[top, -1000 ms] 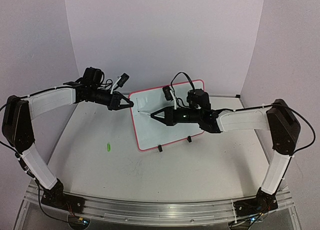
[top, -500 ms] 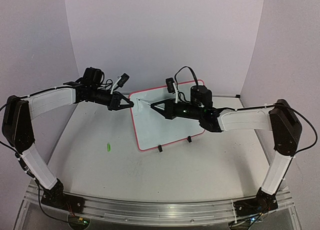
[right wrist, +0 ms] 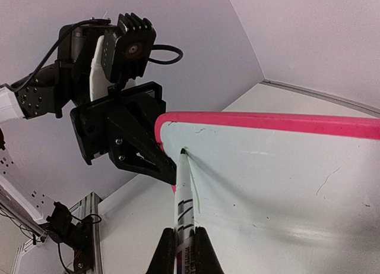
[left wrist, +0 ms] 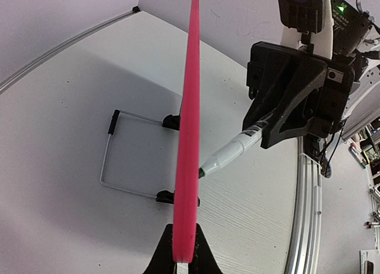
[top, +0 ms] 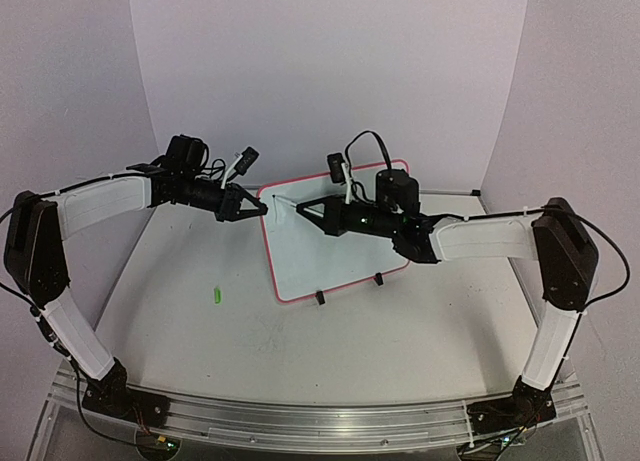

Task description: Write a sentence on the whiteboard

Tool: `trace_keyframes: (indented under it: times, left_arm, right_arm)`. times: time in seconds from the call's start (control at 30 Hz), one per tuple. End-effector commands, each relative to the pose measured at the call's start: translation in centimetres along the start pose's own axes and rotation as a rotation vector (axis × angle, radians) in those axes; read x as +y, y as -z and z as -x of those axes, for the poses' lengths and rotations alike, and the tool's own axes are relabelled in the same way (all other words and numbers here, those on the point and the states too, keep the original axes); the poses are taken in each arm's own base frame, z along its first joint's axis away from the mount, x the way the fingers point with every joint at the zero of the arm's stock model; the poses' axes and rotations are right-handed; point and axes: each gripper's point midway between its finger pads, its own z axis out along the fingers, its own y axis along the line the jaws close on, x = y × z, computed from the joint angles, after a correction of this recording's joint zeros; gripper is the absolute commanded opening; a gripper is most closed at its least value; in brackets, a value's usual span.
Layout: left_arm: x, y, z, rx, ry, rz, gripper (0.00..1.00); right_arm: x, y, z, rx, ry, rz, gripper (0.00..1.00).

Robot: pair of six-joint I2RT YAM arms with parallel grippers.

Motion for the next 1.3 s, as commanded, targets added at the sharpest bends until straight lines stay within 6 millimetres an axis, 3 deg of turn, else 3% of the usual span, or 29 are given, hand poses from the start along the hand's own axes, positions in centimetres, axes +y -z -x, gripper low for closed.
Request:
trace_keyframes:
  times: [0.0,0.33,0.9,1.13,1.27]
  left_arm:
    - [-0.5,0.1,0.1,0.019,-0.017,0.005,0.0]
    - [-0.6,0.1,0.1,0.019,-0.02,0.006,0.0]
    - [-0.5,0.1,0.1,0.02,-0.02,0.01,0.0]
    - [-0.5,0.1,0.1,0.021,-0.02,0.01,0.0]
    - [-0.5,0.1,0.2,0.021,-0.022,0.012,0.0]
  right_arm:
    - [-0.1,0.4,1.9,-0.083,0.019,-0.04,0.0]
    - [-0.5,2.3,2.2,-0.131,0.021,-0.098,0.0]
    - [-1.0,0.2,-1.6,-0.006,-0.028,-0.034,0.0]
    - [-1.0,0.2,-1.4,-0.006,-0.025,-0.033,0.0]
    - [0.4,1.2,-0.3,-0.042,-0.017,0.001,0.0]
